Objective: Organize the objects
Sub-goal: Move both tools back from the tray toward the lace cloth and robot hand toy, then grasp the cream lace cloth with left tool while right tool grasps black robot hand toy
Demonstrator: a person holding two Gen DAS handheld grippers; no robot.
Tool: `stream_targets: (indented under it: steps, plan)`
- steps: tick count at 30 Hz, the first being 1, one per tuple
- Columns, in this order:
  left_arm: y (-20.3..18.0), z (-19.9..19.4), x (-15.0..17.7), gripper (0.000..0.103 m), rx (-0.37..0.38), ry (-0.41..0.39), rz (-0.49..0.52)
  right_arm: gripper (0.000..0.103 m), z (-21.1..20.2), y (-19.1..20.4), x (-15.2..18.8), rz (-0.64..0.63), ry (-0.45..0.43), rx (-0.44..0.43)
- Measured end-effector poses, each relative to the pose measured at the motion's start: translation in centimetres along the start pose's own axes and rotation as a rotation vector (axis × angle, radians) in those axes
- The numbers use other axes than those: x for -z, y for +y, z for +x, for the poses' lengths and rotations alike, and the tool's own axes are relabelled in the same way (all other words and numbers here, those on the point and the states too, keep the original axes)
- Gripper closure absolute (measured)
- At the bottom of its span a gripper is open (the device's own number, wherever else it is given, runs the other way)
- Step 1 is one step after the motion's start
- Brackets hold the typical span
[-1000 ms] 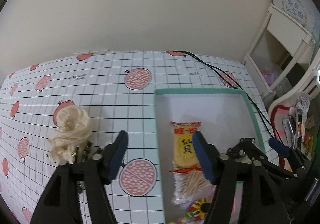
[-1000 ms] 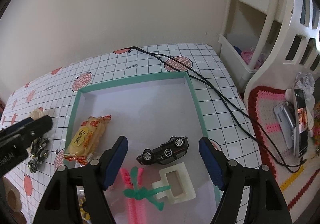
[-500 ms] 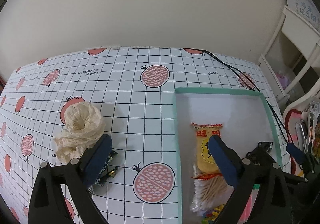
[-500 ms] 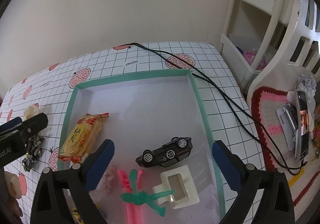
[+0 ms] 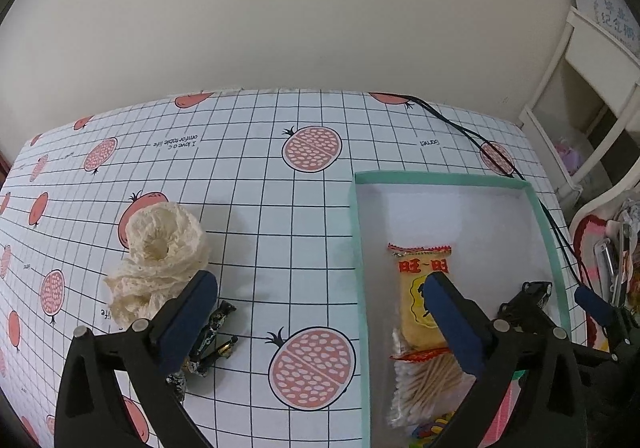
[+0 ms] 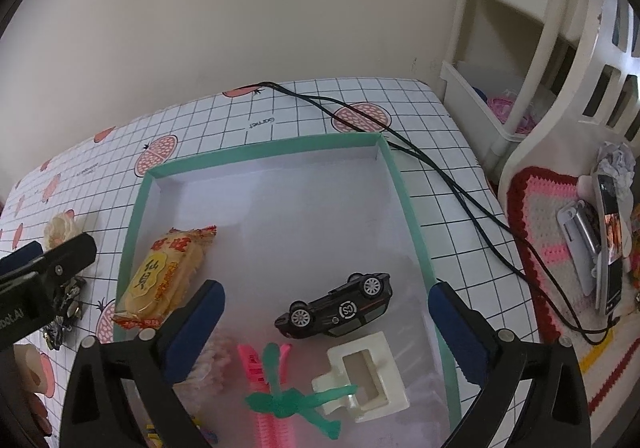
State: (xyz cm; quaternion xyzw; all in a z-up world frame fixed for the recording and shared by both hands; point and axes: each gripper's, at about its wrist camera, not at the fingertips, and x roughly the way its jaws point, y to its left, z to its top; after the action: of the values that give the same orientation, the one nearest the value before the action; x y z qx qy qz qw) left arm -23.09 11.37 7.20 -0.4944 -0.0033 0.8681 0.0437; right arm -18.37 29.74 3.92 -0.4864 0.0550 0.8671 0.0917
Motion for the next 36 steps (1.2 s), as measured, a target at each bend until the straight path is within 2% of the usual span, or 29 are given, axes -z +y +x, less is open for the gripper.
stream_targets:
  steps: [8, 13, 24, 28, 33, 36]
  plan:
    - [0.9, -1.9, -0.6, 0.000, -0.010, -0.041, -0.003, 0.000, -1.6, 1.0, -0.8, -0.009, -0.033, -0.008]
    - [2.9, -3.6, -1.1, 0.000, -0.031, -0.075, -0.041, 0.000, -2.7, 2.7, -1.3, -0.031, -0.057, -0.025]
    - [10.5, -6.1, -1.3, 0.000, -0.107, -0.106, -0.159, 0.000, -4.0, 8.5, -1.5, -0.104, -0.091, -0.088]
    - [13.8, -6.5, -0.9, 0.000, -0.137, -0.103, -0.230, 0.000, -4.1, 10.5, -1.3, -0.133, -0.093, -0.108]
    - [17.8, -5.8, -0.1, 0.000, -0.110, -0.067, -0.347, 0.000, -3.9, 13.5, -0.9, -0.182, -0.089, -0.126]
    - [18.4, -5.2, 0.2, 0.000, -0.114, -0.051, -0.346, 0.000, -3.7, 15.0, -0.6, -0.201, -0.084, -0.143]
